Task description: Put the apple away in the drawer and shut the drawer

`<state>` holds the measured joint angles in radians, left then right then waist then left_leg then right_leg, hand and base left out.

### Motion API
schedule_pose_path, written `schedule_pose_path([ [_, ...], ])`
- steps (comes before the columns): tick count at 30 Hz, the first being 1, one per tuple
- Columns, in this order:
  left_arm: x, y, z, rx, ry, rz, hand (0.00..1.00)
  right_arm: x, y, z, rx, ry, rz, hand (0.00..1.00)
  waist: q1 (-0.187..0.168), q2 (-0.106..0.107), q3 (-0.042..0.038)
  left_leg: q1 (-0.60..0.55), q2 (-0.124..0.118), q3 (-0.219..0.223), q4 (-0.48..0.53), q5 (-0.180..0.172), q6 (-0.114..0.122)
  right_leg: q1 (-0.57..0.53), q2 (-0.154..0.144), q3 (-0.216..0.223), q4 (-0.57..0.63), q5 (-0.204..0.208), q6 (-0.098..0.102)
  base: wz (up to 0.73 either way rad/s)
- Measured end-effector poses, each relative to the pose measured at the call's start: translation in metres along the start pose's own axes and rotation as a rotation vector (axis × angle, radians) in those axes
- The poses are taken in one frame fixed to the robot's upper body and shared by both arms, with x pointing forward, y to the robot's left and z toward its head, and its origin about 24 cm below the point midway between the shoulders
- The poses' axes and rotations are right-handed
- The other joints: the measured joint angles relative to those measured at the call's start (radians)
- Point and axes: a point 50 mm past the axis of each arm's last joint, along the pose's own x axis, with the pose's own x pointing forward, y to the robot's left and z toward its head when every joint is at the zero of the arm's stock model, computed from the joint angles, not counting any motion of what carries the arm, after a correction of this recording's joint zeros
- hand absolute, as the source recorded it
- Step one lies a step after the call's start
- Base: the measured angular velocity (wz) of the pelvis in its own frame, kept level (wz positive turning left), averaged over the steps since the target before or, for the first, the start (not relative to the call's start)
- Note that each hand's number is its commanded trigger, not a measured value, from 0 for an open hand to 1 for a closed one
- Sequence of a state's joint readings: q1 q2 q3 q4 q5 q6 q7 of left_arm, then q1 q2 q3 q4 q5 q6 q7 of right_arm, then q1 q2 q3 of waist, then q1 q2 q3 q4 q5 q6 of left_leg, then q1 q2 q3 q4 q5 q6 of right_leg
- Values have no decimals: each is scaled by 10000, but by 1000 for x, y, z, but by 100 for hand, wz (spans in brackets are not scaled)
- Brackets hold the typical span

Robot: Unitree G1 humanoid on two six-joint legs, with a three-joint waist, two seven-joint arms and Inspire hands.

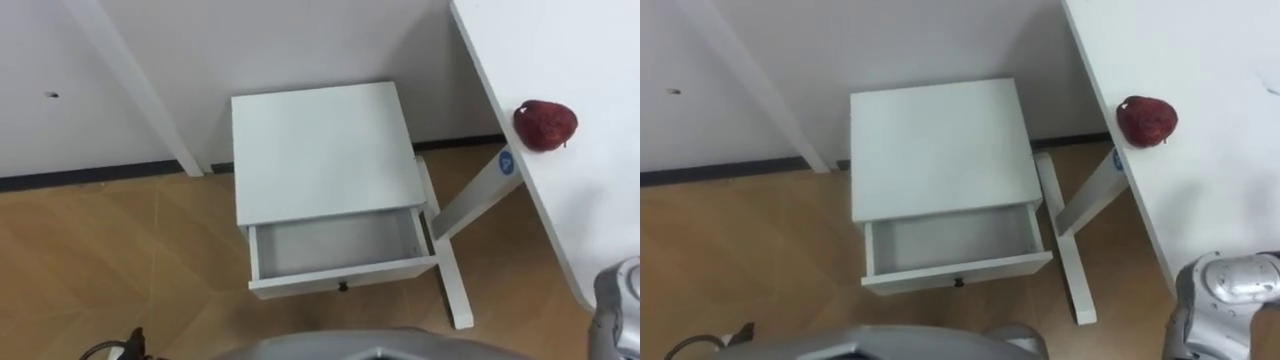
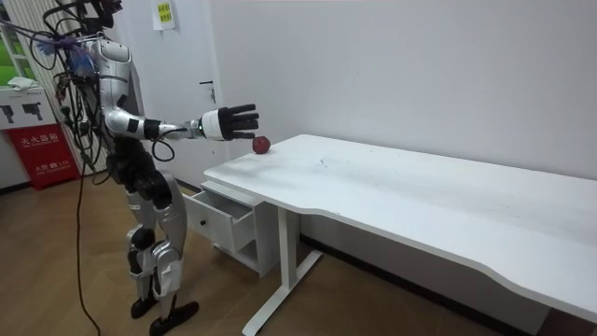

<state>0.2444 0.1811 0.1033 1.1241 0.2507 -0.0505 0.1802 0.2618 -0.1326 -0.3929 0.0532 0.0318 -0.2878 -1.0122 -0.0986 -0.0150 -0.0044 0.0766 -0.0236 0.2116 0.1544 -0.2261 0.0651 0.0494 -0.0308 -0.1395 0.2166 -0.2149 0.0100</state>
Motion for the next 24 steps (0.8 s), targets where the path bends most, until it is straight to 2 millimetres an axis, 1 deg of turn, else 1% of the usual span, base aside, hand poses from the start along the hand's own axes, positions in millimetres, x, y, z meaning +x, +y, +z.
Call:
schedule_pose_path([
  [2,0,-2,1,124,-55,-190,0,-5,9,8,109,-424,829,0,88,-17,3,27,4,13,26,1,-1,-5,-1,13,-10,0,0,0],
  [5,0,-3,2,179,-82,-309,0,-9,18,10,137,-499,1810,0,225,-52,-19,38,12,40,59,1,-1,8,-1,31,-35,1,-2,0],
  [7,-1,-4,1,331,-58,-406,0,-10,23,10,72,-506,2460,0,263,-90,2,46,14,38,60,1,-1,25,-1,25,-39,8,-13,0],
  [9,-2,-4,-5,333,126,-437,0,-12,27,8,9,-304,3165,0,288,-139,-6,70,25,19,65,1,-1,109,6,-1,-114,49,-14,0],
  [11,-3,-5,-10,359,311,-469,0,-15,31,6,61,-16,3751,0,271,-173,10,117,32,16,70,0,-1,215,13,-9,-150,63,-16,0],
  [14,-4,-5,-13,386,403,-520,0,-22,37,3,84,312,4660,0,268,-213,29,168,40,-20,48,-2,-2,273,18,-30,-146,65,-19,0],
  [15,-4,-5,-13,387,407,-521,0,-23,39,2,115,394,4830,0,266,-220,33,178,43,-27,42,-2,-3,285,20,-36,-146,69,-21,3],
  [17,-4,-5,-13,386,403,-522,0,-24,41,-5,74,788,5244,0,273,-267,73,223,44,-72,21,-4,-4,347,21,-84,-149,70,-21,6],
  [21,-4,-5,-13,394,406,-556,0,-26,45,-10,283,1397,5789,0,290,-288,83,196,45,-112,23,-4,-5,329,15,-159,-148,70,-21,1],
  [24,-4,-5,-12,379,334,-656,0,-27,48,-11,266,1540,6592,0,310,-332,76,192,46,-116,28,-4,-5,335,5,-253,-149,70,-21,0],
])
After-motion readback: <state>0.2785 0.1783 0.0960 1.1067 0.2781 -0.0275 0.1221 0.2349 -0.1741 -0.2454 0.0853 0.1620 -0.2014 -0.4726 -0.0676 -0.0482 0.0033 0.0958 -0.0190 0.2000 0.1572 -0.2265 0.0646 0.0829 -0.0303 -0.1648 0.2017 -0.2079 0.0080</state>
